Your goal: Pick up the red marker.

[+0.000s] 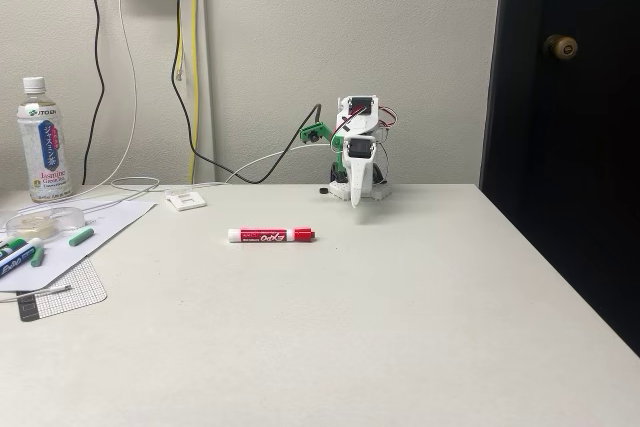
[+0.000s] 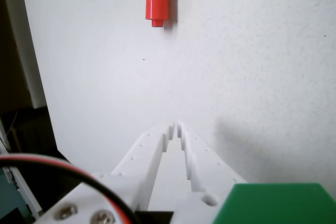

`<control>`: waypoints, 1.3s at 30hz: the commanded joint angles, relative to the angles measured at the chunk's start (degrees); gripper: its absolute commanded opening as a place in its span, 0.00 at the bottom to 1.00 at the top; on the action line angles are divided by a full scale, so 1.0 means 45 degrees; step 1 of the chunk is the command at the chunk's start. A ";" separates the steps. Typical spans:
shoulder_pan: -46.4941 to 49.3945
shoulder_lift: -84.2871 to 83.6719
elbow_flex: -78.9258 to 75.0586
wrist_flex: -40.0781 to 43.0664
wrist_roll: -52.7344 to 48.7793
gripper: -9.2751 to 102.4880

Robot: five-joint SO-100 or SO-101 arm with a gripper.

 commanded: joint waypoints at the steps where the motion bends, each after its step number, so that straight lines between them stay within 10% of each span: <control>1: -0.0078 0.0078 -0.0176 -0.0059 -0.0059 0.08; 39: 0.0586 0.0078 -0.1582 0.0605 -0.0371 0.08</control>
